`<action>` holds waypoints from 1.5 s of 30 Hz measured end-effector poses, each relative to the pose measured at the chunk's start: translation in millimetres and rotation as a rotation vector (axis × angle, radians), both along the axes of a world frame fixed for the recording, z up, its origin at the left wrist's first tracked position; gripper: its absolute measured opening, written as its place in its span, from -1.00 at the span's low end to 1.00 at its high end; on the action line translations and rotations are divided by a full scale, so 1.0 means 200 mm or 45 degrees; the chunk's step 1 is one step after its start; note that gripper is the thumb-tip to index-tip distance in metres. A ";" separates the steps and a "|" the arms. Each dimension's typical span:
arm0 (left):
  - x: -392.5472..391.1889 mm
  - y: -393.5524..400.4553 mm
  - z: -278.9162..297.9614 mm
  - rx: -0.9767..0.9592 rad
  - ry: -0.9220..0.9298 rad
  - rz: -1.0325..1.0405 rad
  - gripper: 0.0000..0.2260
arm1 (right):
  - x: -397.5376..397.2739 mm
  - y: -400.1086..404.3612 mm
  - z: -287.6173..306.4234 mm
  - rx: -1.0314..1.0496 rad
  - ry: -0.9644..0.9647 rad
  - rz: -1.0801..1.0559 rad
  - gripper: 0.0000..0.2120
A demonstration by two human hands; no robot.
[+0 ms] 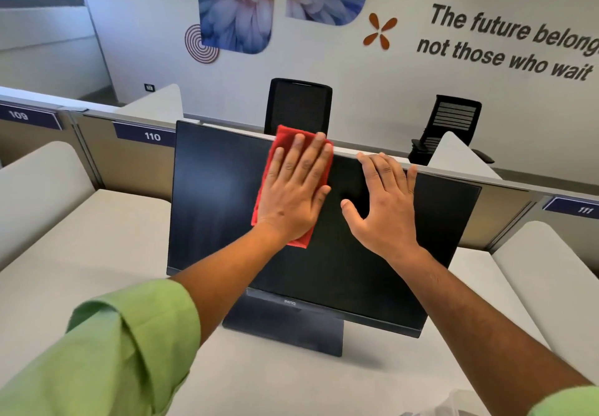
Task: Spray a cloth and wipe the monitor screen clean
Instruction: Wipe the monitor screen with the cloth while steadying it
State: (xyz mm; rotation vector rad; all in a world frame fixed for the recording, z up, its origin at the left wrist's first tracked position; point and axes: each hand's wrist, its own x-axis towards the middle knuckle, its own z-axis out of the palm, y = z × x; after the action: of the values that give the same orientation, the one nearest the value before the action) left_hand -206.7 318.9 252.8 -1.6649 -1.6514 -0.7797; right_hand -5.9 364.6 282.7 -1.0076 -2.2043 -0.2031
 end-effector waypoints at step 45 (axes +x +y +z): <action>-0.34 -0.09 -0.03 -0.002 -0.059 0.191 -0.30 | 0.07 0.13 0.02 -0.132 0.079 0.154 -0.28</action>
State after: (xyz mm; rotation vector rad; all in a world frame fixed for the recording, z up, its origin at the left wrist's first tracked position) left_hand -274.7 300.5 246.3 -1.5143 -1.7859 -0.7478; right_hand 7.1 389.7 286.5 -0.9192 -2.2290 -0.0024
